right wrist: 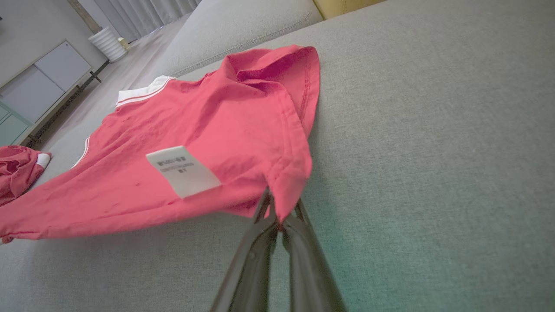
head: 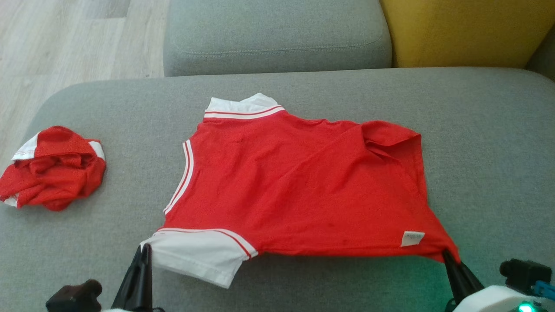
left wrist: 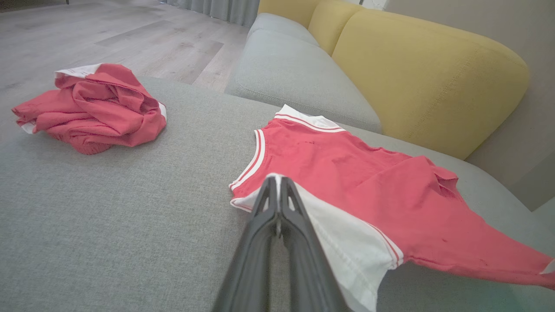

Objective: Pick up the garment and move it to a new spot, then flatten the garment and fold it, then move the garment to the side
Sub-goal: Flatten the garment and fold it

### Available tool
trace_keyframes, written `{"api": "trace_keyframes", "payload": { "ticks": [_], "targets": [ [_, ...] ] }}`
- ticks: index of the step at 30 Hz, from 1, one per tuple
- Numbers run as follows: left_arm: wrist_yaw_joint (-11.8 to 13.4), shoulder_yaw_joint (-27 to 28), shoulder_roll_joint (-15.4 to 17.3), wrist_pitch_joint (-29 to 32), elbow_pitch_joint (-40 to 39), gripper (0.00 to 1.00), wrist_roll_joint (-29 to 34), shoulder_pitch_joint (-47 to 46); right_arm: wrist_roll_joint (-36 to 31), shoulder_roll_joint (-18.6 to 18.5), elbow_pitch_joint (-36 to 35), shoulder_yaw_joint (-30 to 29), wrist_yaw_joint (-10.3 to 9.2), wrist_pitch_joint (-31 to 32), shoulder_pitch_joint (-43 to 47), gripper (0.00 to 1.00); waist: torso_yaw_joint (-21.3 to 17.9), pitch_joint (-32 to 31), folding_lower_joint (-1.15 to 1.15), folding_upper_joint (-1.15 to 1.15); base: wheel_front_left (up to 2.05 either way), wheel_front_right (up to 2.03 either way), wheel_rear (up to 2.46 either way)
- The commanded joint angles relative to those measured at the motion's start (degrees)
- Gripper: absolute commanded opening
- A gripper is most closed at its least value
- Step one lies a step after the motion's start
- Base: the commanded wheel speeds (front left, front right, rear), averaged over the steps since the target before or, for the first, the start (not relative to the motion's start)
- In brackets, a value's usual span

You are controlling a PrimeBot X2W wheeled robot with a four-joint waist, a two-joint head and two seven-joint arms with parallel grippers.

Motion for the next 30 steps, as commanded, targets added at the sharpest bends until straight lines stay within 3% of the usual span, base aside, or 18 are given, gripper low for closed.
{"api": "trace_keyframes", "payload": {
  "ticks": [1, 8, 16, 22, 30],
  "targets": [
    [0.4, 1.6, 0.1, 0.1, -2.7, 0.00, -0.2, -1.7, -0.5, -0.6, -3.0, 0.7, -0.05, 0.3, -1.3, 0.00, -0.1, 0.0, 0.01, -0.01, 0.00, 0.00, 0.00],
    [0.4, 0.9, 0.3, 0.7, -2.3, 0.00, -0.6, -2.6, -1.3, 0.0, -4.7, -0.5, -0.05, 3.1, -1.1, 0.00, 0.1, -0.1, 0.01, -0.01, 0.00, 0.00, 0.00],
    [-2.5, 0.7, 2.1, 0.6, 4.4, 0.00, -1.7, -12.5, -2.0, 0.2, -1.1, -0.9, -0.05, 7.9, -6.8, 0.00, -0.3, 2.1, 0.01, -0.01, 0.00, 0.00, 0.00],
    [-5.1, 0.9, 3.4, 2.0, 13.5, 0.00, -3.9, -24.7, -3.1, 0.2, 4.2, -1.1, -0.05, 11.5, -16.0, 0.00, -0.8, 5.2, 0.01, -0.01, 0.00, 0.00, 0.00],
    [-7.5, 0.9, 3.4, 4.5, 28.7, 0.00, -7.6, -37.7, -4.0, -0.3, 11.5, 0.3, -0.05, 10.9, -25.6, 0.00, -1.2, 8.8, 0.01, -0.01, 0.00, 0.00, 0.00]
  ]
}}
